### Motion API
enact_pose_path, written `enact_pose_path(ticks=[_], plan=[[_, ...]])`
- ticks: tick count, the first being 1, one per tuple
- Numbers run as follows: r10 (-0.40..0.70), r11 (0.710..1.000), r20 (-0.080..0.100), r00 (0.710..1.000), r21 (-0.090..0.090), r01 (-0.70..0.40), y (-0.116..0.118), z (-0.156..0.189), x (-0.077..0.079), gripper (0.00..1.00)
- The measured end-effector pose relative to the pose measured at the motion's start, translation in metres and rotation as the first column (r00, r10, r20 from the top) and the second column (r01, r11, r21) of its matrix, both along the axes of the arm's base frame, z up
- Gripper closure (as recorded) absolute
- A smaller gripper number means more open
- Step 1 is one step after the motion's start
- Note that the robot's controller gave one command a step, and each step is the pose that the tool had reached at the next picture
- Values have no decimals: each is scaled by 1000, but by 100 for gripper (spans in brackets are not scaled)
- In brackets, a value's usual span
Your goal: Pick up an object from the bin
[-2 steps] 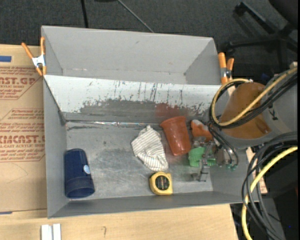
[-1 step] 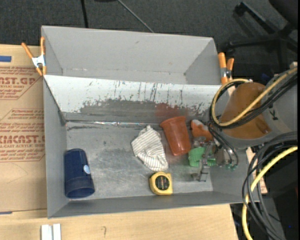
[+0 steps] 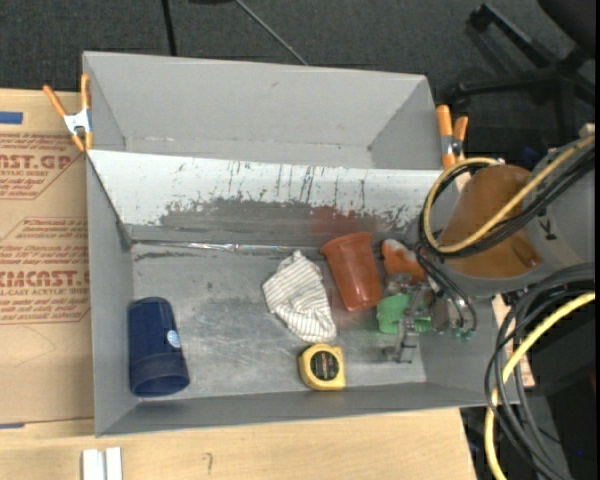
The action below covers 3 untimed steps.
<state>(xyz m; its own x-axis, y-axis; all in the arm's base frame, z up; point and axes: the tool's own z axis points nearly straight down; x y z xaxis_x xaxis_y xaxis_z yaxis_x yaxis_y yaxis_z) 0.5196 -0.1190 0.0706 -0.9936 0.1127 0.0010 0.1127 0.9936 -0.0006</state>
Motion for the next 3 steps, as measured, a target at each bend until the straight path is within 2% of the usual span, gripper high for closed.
enact_pose_path(ticks=[2,3], plan=[[0,1000,0,1000,0,0,0,0,0,100],[-31,1000,10,999,-1,31,-14,181,-15,100]])
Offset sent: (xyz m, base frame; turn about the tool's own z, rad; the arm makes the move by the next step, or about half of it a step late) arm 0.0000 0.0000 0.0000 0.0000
